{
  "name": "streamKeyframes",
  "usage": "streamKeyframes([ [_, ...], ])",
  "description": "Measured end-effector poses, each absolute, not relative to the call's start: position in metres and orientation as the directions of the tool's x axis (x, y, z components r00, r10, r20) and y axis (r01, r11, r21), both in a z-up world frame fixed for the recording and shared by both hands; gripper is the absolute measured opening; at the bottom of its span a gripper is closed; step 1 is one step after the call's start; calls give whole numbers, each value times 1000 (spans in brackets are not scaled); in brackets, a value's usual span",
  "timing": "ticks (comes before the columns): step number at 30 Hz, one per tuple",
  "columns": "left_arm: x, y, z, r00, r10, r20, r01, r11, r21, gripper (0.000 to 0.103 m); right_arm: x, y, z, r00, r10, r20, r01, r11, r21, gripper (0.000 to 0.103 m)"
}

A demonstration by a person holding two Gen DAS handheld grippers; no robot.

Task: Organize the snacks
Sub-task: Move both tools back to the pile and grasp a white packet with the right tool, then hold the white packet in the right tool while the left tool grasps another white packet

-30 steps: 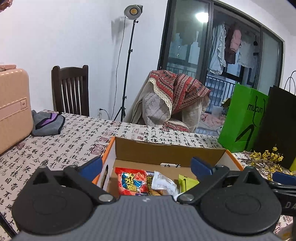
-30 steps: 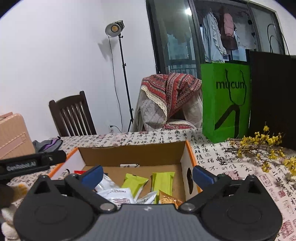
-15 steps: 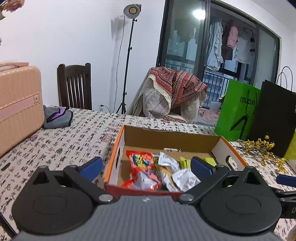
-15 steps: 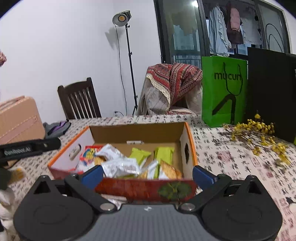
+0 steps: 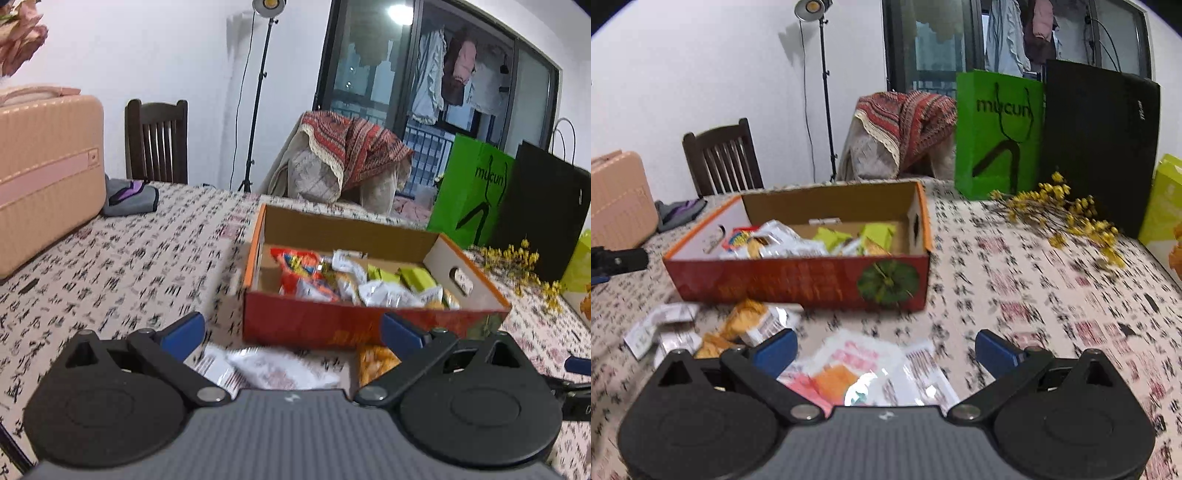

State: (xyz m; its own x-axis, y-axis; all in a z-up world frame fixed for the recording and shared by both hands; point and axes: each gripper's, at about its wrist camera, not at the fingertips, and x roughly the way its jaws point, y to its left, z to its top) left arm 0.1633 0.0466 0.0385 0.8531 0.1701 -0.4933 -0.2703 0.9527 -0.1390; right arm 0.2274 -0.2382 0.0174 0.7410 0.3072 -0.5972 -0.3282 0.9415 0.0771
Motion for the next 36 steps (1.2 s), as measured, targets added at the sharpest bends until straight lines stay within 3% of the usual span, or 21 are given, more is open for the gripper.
streamKeyframes([
  [10, 135, 54, 23, 835, 180, -520, -283, 951, -126, 103, 234, -259, -21, 661, 235, -713, -330, 944, 5, 102],
  [16, 129, 51, 22, 841, 157, -519, -264, 955, -139, 103, 256, -247, -27, 642, 259, -722, -371, 929, 3, 98],
  [19, 129, 49, 24, 839, 164, -518, -264, 956, -126, 103, 267, -245, -28, 641, 301, -706, -385, 922, 43, 87],
  [22, 129, 49, 24, 836, 171, -521, -275, 953, -128, 103, 266, -243, -27, 667, 320, -673, -392, 919, 47, 55],
  [26, 130, 49, 23, 834, 172, -524, -276, 953, -127, 103, 259, -244, -25, 683, 324, -655, -395, 918, 43, 41],
  [36, 140, 52, 21, 809, 207, -551, -308, 947, -96, 103, 232, -263, 2, 779, 343, -525, -343, 934, 101, 40],
])
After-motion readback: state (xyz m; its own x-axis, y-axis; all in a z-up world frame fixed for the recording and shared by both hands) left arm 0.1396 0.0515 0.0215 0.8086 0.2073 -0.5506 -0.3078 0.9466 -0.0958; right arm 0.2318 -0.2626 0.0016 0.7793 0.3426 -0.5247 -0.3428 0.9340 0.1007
